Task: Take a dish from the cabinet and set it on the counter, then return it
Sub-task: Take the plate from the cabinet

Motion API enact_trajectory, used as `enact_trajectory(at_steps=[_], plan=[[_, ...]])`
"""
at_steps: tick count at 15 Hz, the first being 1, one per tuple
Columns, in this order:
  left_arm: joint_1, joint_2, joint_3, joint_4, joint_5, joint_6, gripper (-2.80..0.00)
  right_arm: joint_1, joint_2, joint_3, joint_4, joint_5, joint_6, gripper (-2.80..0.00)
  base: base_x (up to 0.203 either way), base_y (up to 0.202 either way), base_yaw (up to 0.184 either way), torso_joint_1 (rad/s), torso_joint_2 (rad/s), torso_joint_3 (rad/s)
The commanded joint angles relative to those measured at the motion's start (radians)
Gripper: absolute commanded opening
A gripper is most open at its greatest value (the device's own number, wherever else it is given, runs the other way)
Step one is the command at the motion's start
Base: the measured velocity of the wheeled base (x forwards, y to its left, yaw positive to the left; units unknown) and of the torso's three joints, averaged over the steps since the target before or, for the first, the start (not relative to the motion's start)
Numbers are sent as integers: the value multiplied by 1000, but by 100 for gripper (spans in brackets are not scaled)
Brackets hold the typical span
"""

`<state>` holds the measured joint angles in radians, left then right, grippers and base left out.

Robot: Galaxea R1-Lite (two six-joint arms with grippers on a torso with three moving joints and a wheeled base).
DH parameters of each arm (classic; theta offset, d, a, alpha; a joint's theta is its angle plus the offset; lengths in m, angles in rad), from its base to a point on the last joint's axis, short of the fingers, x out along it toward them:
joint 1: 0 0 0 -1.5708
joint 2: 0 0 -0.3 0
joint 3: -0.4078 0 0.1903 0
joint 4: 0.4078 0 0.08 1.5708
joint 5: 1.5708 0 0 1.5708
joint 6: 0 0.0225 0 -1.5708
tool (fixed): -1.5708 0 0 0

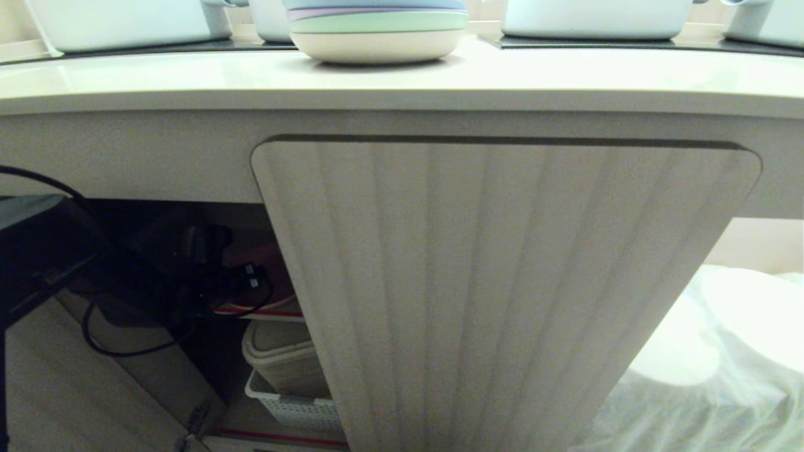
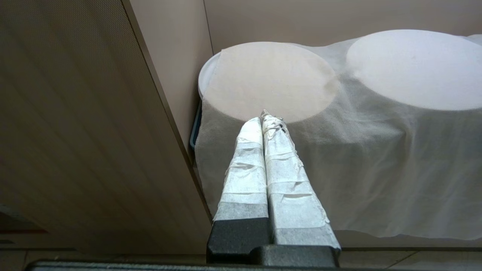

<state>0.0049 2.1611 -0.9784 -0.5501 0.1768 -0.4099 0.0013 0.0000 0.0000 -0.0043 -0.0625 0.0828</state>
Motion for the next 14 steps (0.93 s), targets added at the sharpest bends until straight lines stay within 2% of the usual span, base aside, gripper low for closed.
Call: enact_trajectory(at_steps=[1,14], plan=[[-3,10,-13,8,1,-12,0,0,0,0,0,0,0,-280,0,0,0,0,0,0],[-2,51,-26,9,3,-16,0,0,0,0,0,0,0,-280,0,0,0,0,0,0]])
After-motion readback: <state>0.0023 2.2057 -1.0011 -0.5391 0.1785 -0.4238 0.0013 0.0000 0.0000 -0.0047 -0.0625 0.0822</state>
